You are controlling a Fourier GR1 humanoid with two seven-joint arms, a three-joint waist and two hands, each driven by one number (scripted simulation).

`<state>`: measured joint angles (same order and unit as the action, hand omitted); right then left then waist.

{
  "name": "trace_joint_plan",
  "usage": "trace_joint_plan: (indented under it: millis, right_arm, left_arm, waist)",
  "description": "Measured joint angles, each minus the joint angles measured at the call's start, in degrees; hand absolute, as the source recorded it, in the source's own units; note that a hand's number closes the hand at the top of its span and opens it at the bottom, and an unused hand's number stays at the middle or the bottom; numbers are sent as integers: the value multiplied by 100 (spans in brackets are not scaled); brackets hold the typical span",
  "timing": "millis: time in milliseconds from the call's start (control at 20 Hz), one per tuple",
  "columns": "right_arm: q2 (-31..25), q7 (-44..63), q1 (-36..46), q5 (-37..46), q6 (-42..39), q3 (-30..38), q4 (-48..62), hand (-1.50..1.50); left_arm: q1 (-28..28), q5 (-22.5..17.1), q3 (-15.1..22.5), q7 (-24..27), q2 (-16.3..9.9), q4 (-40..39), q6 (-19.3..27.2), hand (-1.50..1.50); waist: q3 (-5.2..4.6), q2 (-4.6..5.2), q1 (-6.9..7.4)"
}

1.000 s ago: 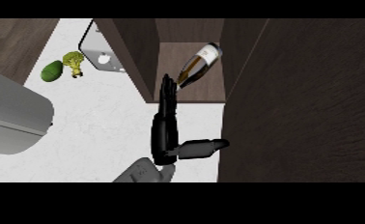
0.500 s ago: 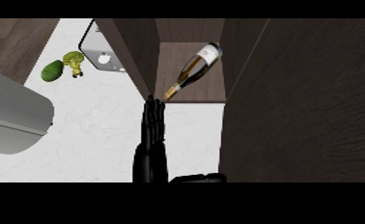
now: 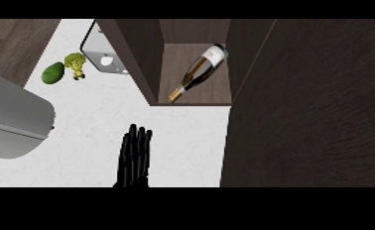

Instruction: Pick up the wine, place it into the cabinet and close the cabinet

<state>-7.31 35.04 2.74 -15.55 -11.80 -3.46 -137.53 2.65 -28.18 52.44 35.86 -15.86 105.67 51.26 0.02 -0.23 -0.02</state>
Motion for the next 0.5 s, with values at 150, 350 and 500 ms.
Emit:
trace_joint_plan:
  millis: [150,350,500]
  right_arm:
    - [-54,-27,-122,-41,-200,-42,-4,150]
    - [-133,19,-111,-85,-370,-101,-10,150]
    - [-32,66,-213,-119,-413,-318,20,150]
  left_arm:
    - [149,-50,-86,-103,-417,400,-239,-150]
    - [437,-162,-300,-99,-919,742,-626,-150]
    - [726,-194,-396,-50,-1230,1071,-801,-150]
  waist:
    - [1,1,-9]
    - [-2,3,-8]
    - [-2,2,7]
